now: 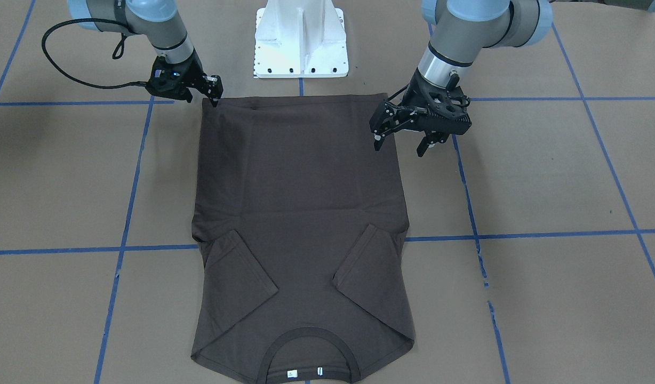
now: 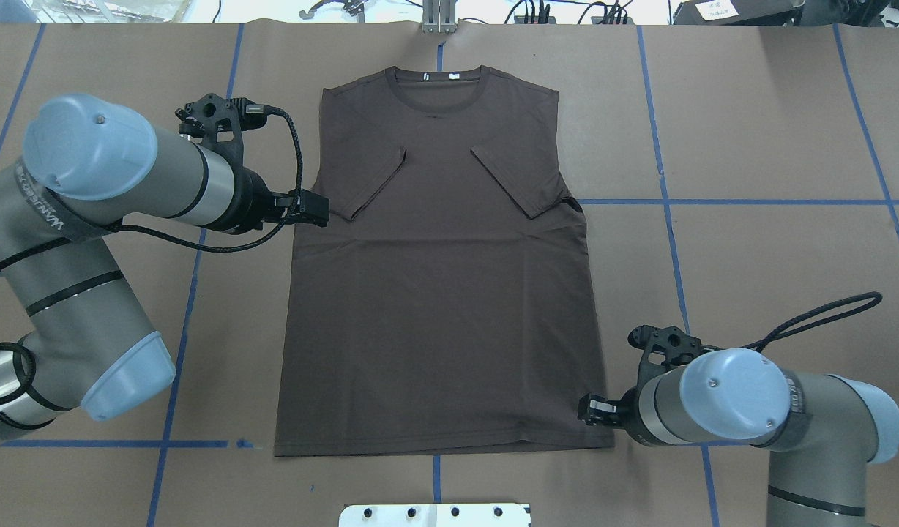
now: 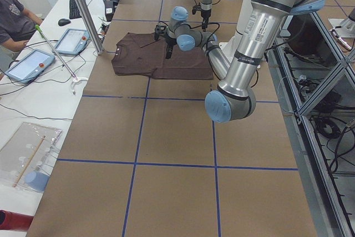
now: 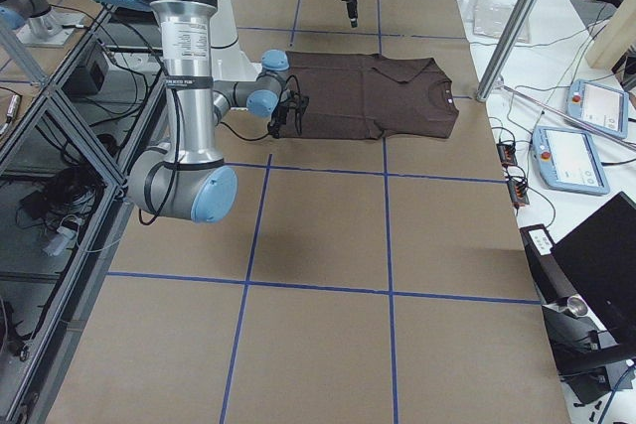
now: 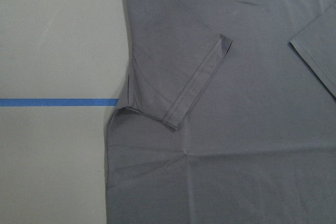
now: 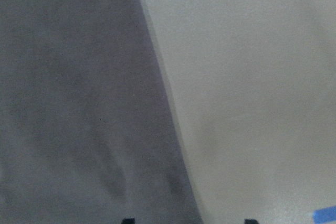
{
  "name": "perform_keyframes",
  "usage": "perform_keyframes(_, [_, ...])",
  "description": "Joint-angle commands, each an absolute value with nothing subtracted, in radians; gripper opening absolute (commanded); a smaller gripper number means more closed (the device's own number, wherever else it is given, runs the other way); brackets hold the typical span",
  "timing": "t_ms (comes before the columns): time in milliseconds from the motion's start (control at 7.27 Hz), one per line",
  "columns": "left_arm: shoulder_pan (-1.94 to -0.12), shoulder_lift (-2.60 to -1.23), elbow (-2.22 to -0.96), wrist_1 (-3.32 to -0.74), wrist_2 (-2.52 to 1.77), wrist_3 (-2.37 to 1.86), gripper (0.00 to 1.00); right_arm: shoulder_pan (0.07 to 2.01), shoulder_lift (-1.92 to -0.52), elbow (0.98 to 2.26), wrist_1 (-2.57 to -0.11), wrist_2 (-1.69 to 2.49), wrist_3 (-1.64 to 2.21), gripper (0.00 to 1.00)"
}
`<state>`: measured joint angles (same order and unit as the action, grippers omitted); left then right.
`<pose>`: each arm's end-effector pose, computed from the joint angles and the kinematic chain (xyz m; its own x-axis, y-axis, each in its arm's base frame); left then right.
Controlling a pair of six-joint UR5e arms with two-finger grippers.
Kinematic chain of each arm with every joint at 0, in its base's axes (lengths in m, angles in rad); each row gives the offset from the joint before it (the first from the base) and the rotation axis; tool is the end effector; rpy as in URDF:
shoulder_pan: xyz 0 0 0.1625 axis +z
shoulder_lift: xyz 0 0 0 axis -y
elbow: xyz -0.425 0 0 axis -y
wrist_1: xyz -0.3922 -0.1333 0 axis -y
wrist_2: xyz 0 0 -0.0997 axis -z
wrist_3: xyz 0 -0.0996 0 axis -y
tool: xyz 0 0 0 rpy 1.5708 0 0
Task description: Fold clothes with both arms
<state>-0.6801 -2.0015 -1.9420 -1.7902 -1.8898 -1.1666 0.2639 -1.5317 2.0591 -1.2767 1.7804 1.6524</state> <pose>0.3890 -0.4459 0.2312 0.5264 0.0545 -0.8485 0.1981 0.9626 0.1848 -0.4483 -0.2377 0.3831 0.6465 0.2573 0.7182 -0.1613 0.9662 -0.2009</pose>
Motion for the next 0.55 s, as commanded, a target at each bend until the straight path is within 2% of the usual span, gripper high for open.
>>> perform_keyframes(0, [-0.680, -2.002, -1.942, -1.790, -1.890, -1.167, 1.00, 0.258, -1.583, 2.057, -1.193, 1.761, 1.661, 1.00])
perform_keyframes(413, [-0.678, -2.000, -1.940, -1.790, -1.890, -1.167, 1.00, 0.219, -1.501, 2.057, -1.326, 1.758, 1.690, 1.00])
